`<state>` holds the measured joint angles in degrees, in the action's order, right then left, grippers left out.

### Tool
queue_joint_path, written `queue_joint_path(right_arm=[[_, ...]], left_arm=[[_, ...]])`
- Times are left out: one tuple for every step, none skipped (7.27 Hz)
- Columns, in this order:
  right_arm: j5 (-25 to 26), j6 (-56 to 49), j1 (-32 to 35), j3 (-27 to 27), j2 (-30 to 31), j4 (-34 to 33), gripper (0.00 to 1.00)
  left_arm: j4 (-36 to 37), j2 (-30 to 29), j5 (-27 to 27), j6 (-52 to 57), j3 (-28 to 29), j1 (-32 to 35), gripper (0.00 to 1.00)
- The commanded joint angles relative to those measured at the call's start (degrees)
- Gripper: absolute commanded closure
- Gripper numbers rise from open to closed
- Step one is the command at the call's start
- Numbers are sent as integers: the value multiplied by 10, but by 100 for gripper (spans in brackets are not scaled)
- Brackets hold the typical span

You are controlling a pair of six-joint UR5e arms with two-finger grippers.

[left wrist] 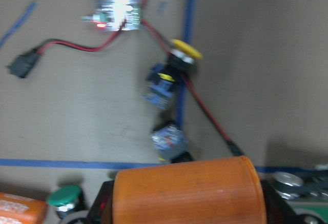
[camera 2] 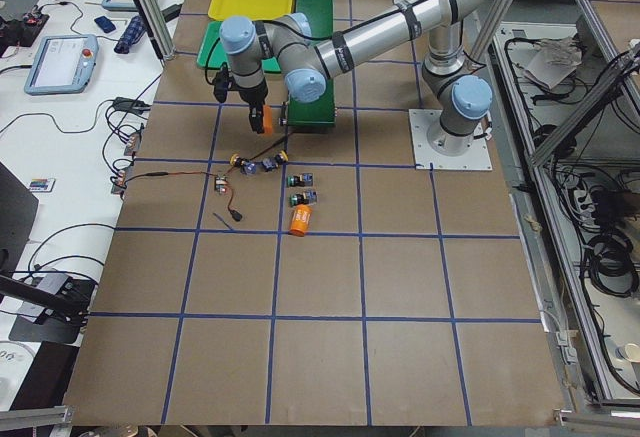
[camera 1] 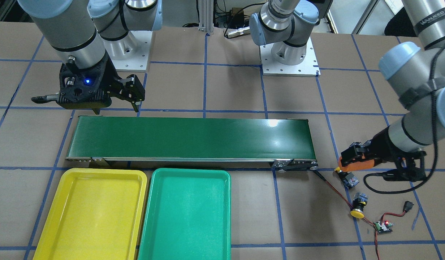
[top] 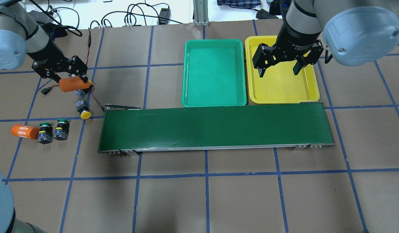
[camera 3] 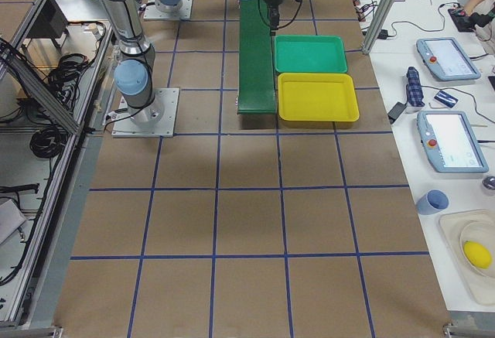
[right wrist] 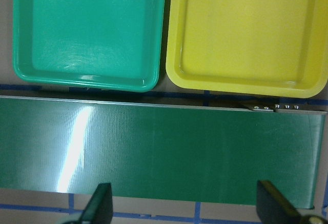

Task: Sort buttons by color to trays
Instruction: 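Carry the orange capacitor with the left gripper onto the belt end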

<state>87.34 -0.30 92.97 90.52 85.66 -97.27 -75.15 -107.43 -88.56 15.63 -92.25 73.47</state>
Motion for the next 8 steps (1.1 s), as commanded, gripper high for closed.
queue_joint_path(right_arm=[[1, 0, 0, 4, 0, -28, 0], [1, 0, -1, 4, 0, -28, 0], [3, 0, -1, 4, 0, -30, 0], [33, 5, -1, 4, 0, -42, 0], [48, 5, -1, 4, 0, -42, 0], [47, 9, -1, 4, 0, -35, 0], [47, 9, -1, 4, 0, -34, 0], [48, 7, -1, 4, 1, -38, 0]], left_arm=[[24, 50, 2, -21, -95, 30, 100], [25, 63, 6, -21, -130, 33, 100], [64, 66, 6, -27, -157, 50, 100], [95, 63, 5, -27, -165, 60, 100], [96, 65, 8, -28, -166, 64, 97], [93, 68, 7, -28, -169, 67, 90], [92, 68, 8, -28, -183, 67, 80], [93, 71, 9, -28, -200, 67, 72]])
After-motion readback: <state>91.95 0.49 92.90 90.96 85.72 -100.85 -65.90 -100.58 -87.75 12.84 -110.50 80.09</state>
